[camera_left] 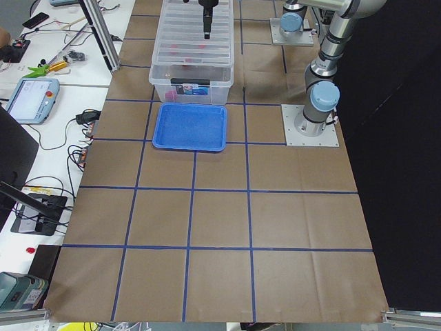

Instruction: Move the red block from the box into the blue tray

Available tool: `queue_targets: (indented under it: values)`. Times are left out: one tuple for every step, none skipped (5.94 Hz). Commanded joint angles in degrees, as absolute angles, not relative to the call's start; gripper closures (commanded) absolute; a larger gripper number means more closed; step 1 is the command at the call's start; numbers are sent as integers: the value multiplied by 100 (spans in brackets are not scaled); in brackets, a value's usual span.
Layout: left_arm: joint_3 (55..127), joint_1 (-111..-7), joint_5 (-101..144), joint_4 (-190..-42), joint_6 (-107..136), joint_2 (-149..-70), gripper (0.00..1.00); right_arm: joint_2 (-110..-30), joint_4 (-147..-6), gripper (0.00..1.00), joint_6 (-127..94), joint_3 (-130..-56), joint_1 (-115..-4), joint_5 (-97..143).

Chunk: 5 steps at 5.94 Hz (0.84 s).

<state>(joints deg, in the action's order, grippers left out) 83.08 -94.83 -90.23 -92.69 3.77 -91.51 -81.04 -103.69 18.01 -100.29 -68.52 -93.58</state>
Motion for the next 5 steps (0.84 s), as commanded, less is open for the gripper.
queue_targets:
  values:
    - [8306,-9483,-9009,-9264,-293,-9202,2,-8104,-10380,0,2239,-10028,-6436,-9475]
    - [8314,-9501,-9009,-9255,-1265,-9307,2,-8095,-10571,0,2494,-10028,-6225,-9475]
    - [8314,-9501,-8983,-9281,-2057,-9316,2,-8103,-10712,0,2687,-10028,-6083,-9596]
    - [8323,-9518,-8974,-9316,-3623,-9325,2,-8104,-10723,0,2698,-10020,-5978,-9702]
    - [8454,-9536,-9000,-9273,-4178,-9334,2,-8104,-10723,0,2698,-10020,-5837,-9703]
